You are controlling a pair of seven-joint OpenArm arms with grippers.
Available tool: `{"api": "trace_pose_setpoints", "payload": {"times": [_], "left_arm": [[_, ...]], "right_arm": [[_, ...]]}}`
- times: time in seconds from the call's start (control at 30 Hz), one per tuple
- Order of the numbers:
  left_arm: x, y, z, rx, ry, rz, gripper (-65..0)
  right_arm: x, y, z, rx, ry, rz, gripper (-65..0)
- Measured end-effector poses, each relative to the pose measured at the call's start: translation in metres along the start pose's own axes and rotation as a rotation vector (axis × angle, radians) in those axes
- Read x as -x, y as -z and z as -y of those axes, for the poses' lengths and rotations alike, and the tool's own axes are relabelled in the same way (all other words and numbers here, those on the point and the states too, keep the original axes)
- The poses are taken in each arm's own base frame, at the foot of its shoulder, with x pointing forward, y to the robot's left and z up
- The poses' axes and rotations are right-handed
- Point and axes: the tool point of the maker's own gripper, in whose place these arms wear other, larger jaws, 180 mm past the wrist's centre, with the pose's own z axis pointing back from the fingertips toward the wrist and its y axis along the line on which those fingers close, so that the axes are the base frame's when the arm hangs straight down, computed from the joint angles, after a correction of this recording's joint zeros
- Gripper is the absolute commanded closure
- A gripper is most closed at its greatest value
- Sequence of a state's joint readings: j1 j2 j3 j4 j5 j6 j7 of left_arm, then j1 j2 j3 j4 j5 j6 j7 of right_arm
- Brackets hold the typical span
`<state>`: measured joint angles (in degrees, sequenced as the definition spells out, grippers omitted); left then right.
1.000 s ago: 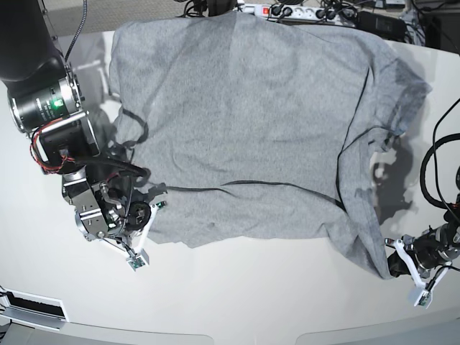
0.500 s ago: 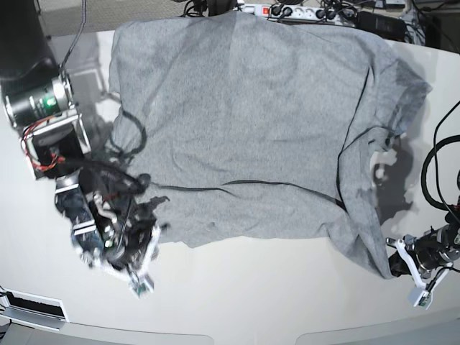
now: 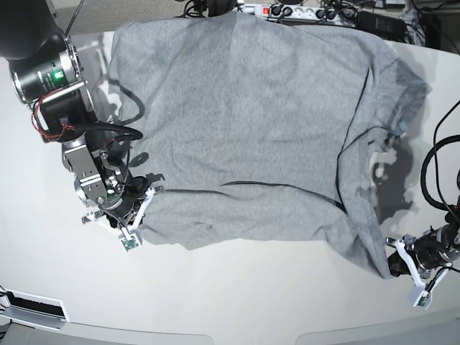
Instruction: Layout the t-shirt on the table in an organized manner, then fold the t-shirt properly
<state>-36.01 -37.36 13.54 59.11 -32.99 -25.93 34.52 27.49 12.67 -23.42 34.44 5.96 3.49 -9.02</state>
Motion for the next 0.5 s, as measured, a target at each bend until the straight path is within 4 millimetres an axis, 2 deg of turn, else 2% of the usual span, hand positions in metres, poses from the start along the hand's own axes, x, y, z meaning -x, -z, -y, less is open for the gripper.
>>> {"api": "trace_pose_setpoints", "payload": {"times": [0.17,0.27,0.33,0.4,0.5], "left_arm": [[0.0,-0.003,-0.005,-0.011,0.004,-0.003,0.0],[-0.005,-0.008,-0.014,-0.029,0.013,0.001,0.0],[-0.015,-0.013,-0.021,-0.043,0.023,0.018,0.0],[-0.027,-0.018,-0.03,-0.063,0.034,0.041,0.0],[-0.045,-0.023,-0.038,-0.094,0.066,0.087,0.0]], "right_arm": [[-0.022,-0.012,0.035,0.155,-0.082,0.028,0.0],[-0.052,-0.029,0.068,0.288,-0.068,0.08,0.0],[-0.077,-0.041,0.083,0.341,-0.073,0.137,0.0],[-0.094,-0.049,0.09,0.342,-0.085,0.176,0.0],[-0.099,-0.048,0.085,0.283,-0.119,0.158,0.0]]}}
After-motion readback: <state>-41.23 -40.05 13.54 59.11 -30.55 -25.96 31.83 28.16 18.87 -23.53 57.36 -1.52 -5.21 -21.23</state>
